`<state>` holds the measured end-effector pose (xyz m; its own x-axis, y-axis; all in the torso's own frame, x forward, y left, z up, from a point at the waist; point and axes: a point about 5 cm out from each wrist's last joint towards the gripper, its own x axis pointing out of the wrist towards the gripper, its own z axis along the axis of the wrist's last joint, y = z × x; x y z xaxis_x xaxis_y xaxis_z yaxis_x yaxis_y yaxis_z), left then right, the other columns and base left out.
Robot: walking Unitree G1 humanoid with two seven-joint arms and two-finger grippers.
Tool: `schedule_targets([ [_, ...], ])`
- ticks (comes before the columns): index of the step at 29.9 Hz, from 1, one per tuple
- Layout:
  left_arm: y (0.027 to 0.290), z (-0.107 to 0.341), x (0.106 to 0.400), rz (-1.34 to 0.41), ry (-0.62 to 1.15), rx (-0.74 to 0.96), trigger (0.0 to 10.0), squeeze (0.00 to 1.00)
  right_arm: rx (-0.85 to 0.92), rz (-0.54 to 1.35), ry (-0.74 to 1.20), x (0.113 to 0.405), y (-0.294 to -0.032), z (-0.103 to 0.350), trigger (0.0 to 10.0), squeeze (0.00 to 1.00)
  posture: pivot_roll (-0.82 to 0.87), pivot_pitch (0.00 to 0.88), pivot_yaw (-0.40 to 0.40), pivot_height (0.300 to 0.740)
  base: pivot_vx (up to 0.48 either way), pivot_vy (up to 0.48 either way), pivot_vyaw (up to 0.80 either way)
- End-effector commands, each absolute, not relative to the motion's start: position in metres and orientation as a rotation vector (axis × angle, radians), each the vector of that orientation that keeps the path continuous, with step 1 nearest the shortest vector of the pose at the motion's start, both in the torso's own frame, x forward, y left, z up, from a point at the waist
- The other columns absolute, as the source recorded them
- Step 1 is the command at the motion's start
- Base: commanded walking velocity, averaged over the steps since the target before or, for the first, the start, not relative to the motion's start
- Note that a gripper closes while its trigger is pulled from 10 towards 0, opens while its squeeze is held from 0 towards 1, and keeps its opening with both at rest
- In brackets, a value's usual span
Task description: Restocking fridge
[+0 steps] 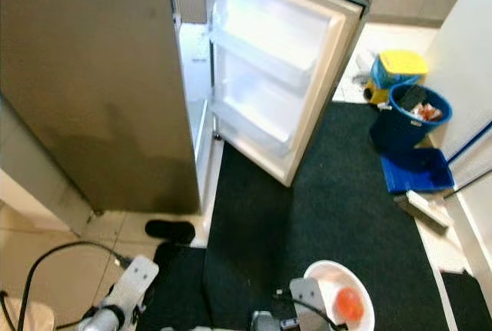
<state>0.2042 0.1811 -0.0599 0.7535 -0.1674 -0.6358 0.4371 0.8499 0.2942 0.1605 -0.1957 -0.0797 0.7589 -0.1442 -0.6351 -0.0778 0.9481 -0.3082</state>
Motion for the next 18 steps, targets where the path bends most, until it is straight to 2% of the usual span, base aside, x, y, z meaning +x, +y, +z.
schedule_targets([
  [1, 0.1863, -0.0619, 0.2007, -0.335, 0.659, 0.457, 10.0, 0.00, -0.331, -0.047, 0.709, 0.1589, -0.1986, -0.0796, 10.0, 0.00, -0.07, 0.178, 0.008, 0.723, 0.000, 0.000, 0.00],
  [18, 0.1841, -0.0616, 0.2010, -0.349, 0.652, 0.463, 10.0, 0.00, -0.329, -0.050, 0.711, 0.1579, -0.1993, -0.0799, 10.0, 0.00, -0.08, 0.181, 0.007, 0.723, 0.000, 0.000, 0.00],
])
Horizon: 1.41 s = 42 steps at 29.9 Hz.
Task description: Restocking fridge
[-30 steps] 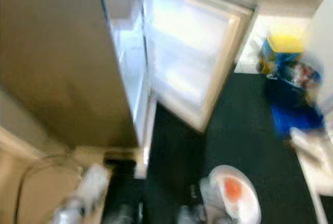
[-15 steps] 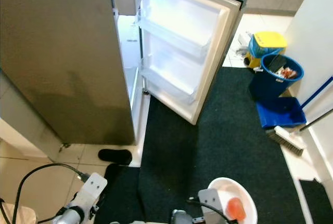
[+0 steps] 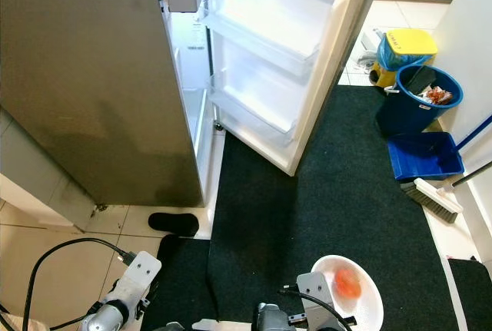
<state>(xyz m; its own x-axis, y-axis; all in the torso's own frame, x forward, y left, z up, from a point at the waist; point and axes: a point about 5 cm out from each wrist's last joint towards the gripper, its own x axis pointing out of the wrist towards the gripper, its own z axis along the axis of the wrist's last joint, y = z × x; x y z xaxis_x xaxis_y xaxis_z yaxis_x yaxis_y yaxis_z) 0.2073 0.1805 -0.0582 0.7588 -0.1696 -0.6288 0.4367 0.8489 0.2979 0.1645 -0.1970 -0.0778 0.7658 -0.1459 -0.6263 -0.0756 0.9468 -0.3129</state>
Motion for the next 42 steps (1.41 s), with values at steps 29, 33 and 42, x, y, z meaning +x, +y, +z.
schedule_targets([
  [29, 0.1842, -0.0622, 0.2008, -0.353, 0.658, 0.467, 10.0, 0.00, -0.333, -0.049, 0.710, 0.1573, -0.2001, -0.0798, 10.0, 0.00, -0.08, 0.175, 0.005, 0.723, 0.000, -0.327, 0.00],
  [33, 0.1843, -0.0623, 0.2007, -0.353, 0.659, 0.468, 10.0, 0.00, -0.333, -0.049, 0.710, 0.1574, -0.2002, -0.0798, 10.0, 0.00, -0.08, 0.174, 0.006, 0.723, 0.000, -0.188, 0.00],
  [42, 0.1871, -0.0628, 0.2016, -0.318, 0.679, 0.446, 10.0, 0.00, -0.333, -0.049, 0.709, 0.1574, -0.2003, -0.0797, 10.0, 0.00, -0.08, 0.173, 0.006, 0.723, 0.000, 0.000, 0.00],
])
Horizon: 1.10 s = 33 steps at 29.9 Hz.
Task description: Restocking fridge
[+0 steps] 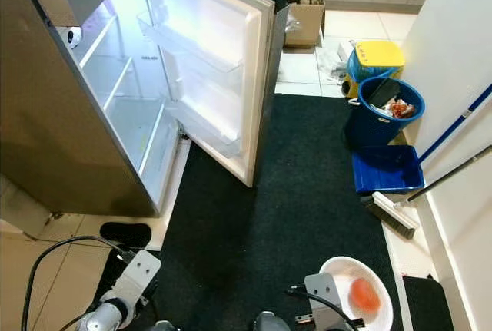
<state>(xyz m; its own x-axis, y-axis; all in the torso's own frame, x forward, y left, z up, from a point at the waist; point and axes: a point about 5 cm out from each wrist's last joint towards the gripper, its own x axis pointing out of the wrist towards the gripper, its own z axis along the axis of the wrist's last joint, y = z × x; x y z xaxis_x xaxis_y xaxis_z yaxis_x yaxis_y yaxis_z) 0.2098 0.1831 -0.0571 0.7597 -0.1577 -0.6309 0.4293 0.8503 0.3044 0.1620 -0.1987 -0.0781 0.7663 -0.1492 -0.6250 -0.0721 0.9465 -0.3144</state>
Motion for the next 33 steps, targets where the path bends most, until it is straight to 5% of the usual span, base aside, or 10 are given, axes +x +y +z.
schedule_targets([
  [1, 0.1872, -0.0629, 0.2015, -0.318, 0.682, 0.444, 10.0, 0.00, -0.333, -0.049, 0.709, 0.1574, -0.2003, -0.0797, 10.0, 0.00, -0.08, 0.173, 0.006, 0.723, 0.000, 0.000, 0.00],
  [18, 0.1861, -0.0620, 0.2032, -0.329, 0.673, 0.455, 10.0, 0.00, -0.324, -0.054, 0.702, 0.1570, -0.2003, -0.0794, 10.0, 0.00, -0.09, 0.179, 0.008, 0.723, 0.000, 0.000, 0.00],
  [33, 0.1829, -0.0616, 0.2031, -0.349, 0.660, 0.459, 10.0, 0.00, -0.327, -0.055, 0.707, 0.1562, -0.2011, -0.0797, 10.0, 0.00, -0.09, 0.180, 0.006, 0.723, 0.406, 0.000, 0.00],
])
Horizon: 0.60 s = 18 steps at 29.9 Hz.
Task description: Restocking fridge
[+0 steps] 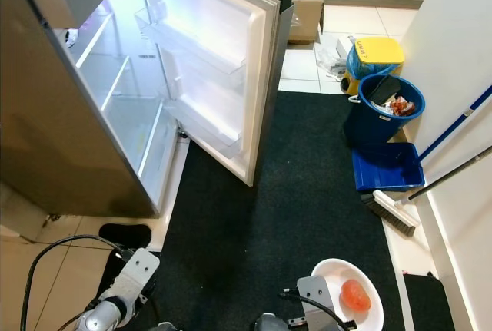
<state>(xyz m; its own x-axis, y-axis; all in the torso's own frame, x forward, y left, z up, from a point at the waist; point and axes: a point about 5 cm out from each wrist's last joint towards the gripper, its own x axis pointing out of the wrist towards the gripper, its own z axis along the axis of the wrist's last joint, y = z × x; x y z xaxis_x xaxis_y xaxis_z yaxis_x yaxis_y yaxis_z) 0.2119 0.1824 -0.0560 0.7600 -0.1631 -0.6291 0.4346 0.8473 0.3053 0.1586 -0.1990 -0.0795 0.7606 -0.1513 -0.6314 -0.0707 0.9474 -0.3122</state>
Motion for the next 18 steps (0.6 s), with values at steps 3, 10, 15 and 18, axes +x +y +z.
schedule_targets([
  [3, 0.1828, -0.0616, 0.2030, -0.348, 0.659, 0.458, 10.0, 0.00, -0.327, -0.055, 0.707, 0.1561, -0.2011, -0.0797, 10.0, 0.00, -0.09, 0.181, 0.006, 0.723, 0.436, 0.000, 0.00],
  [10, 0.1825, -0.0616, 0.2029, -0.348, 0.657, 0.457, 10.0, 0.00, -0.327, -0.056, 0.709, 0.1557, -0.2011, -0.0800, 10.0, 0.00, -0.09, 0.181, 0.006, 0.723, 0.438, 0.000, 0.00],
  [15, 0.1824, -0.0615, 0.2031, -0.348, 0.655, 0.458, 10.0, 0.00, -0.327, -0.056, 0.710, 0.1556, -0.2011, -0.0800, 10.0, 0.00, -0.09, 0.182, 0.006, 0.723, 0.436, 0.000, 0.00],
  [18, 0.1824, -0.0614, 0.2030, -0.348, 0.655, 0.457, 10.0, 0.00, -0.326, -0.056, 0.710, 0.1556, -0.2011, -0.0800, 10.0, 0.00, -0.09, 0.182, 0.006, 0.723, 0.420, 0.000, 0.00],
])
